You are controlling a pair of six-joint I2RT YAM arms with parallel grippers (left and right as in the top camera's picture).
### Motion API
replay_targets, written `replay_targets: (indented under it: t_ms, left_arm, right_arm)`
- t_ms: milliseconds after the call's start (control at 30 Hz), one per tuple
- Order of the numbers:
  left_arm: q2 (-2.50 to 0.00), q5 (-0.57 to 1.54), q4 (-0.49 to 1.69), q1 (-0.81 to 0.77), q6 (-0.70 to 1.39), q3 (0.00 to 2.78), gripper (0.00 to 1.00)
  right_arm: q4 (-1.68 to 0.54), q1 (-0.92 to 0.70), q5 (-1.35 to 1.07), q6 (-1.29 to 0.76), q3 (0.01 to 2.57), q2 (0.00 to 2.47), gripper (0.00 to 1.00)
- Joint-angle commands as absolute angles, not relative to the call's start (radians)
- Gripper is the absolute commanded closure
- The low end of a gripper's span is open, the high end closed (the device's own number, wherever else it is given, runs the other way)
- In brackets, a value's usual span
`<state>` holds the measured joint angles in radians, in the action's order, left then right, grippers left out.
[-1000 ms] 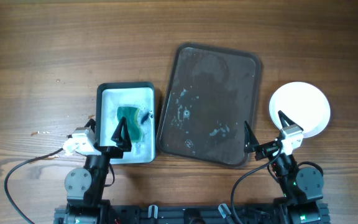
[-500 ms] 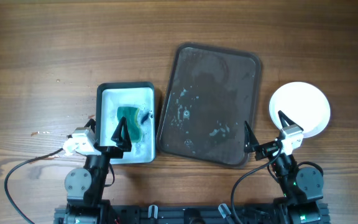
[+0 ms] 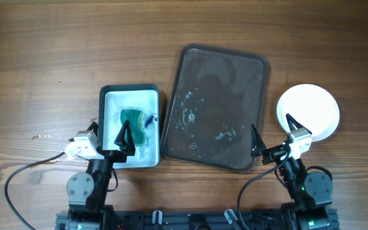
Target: Clean dirty plates on tray and stack at the side
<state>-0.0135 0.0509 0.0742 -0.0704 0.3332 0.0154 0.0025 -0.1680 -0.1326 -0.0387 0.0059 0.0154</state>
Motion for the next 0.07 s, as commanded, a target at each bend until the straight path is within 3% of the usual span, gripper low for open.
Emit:
replay_targets:
  t_ms: [0, 33]
  left_arm:
    - [-0.005, 0.056, 0.071, -0.076, 0.31, 0.006, 0.0]
    - [-0.005, 0.056, 0.071, -0.076, 0.31, 0.006, 0.0]
  right_arm:
    - [0.009, -0.171, -0.123, -0.027, 0.005, 0.005, 0.0]
    - [0.009, -0.171, -0.123, -0.026, 0.005, 0.005, 0.0]
